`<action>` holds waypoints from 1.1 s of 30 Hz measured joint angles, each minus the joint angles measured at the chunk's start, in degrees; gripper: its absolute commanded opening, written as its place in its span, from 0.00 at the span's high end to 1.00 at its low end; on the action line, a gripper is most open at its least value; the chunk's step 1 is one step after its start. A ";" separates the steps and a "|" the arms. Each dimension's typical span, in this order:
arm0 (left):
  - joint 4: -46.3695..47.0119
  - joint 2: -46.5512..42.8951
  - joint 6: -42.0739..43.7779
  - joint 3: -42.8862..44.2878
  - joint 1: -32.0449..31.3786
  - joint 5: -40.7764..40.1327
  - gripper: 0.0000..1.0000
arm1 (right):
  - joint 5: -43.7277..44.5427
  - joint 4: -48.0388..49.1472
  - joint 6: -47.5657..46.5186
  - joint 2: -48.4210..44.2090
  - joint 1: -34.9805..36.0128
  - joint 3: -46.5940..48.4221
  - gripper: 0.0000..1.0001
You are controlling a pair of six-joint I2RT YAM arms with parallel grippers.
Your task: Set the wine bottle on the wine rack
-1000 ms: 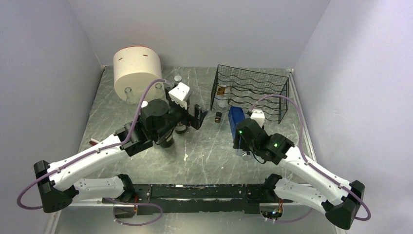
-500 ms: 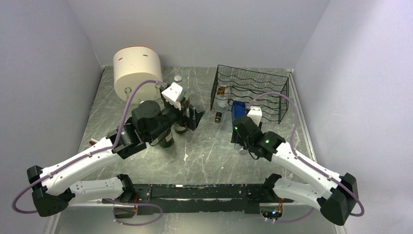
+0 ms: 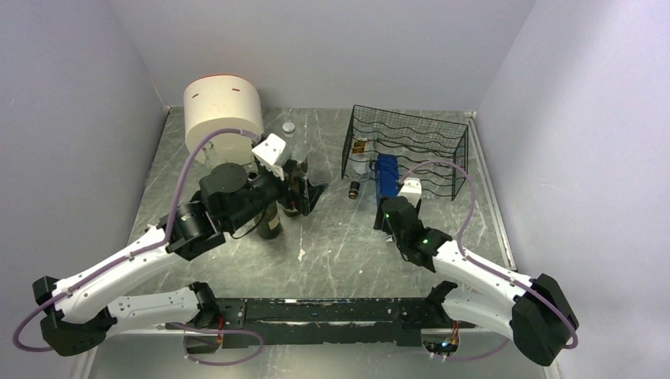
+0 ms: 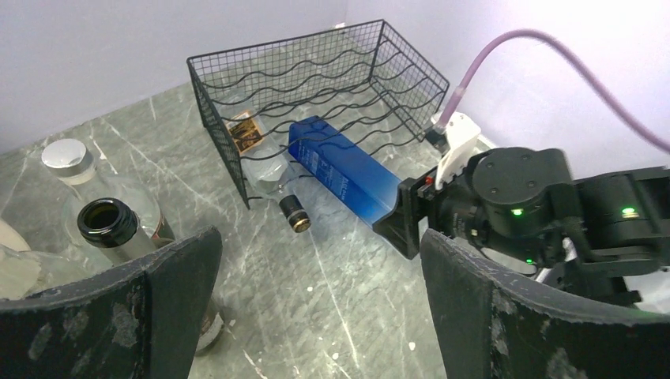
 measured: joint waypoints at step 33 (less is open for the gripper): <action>-5.66 -4.68 -1.05 1.33 0.02 4.79 0.00 | -7.34 35.45 -10.12 23.52 -15.17 -1.11 1.00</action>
